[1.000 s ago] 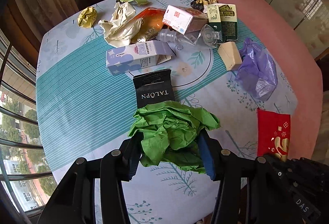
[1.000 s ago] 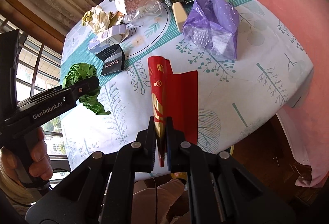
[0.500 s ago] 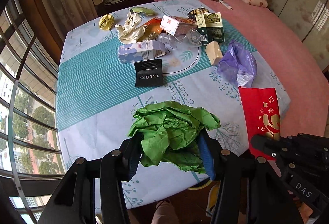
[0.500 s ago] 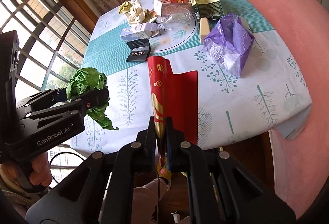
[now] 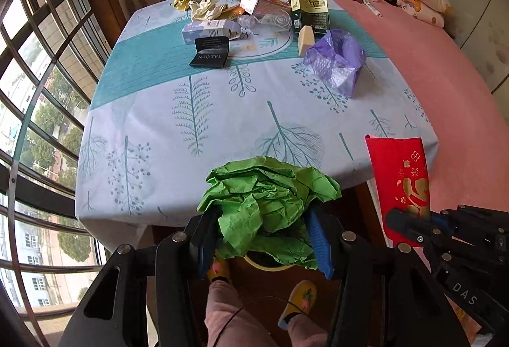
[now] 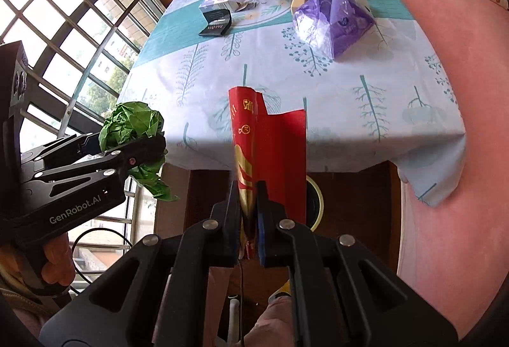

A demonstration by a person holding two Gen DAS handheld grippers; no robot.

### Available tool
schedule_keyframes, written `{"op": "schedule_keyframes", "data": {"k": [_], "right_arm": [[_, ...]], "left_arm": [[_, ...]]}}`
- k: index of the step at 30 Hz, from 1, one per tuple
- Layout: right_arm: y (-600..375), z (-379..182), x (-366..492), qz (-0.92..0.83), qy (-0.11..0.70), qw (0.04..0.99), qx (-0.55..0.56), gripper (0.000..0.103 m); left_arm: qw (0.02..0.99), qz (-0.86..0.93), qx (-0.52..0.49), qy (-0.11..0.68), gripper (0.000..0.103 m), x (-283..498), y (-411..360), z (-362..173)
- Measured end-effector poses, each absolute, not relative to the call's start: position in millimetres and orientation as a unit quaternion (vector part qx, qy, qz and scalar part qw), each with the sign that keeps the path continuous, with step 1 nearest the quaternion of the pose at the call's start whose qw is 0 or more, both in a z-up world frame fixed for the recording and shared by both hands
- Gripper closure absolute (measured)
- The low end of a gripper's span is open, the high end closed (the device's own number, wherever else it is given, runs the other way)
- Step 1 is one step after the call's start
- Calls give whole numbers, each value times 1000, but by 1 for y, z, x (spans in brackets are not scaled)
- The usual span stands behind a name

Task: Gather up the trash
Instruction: 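Carry the red packet and green paper in both tools over the yellow-rimmed bin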

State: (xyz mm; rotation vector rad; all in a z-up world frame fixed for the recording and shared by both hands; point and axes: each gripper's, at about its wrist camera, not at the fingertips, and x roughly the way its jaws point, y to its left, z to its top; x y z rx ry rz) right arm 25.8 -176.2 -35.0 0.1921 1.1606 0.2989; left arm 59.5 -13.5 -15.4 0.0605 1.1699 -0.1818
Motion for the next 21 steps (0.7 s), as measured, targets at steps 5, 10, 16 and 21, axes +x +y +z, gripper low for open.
{"op": "schedule_keyframes", "data": {"k": [5,10,16,21], "right_arm": [[-186,-66,8,144,569,804,96,97],[-185,-115,0,137,600,781,105,97],[-183,-199,4,116,627,760,125,97],[-179,-283,14,102,631,759,128,97]], "left_arm": [[811,-75,16,579,53,31,-21,-40],[798,-61,24,599,53,23,-22,-78],[769,-65,23,636,52,26,-23,-156],[752,-70,35,655,52,32,-24,-234]]}}
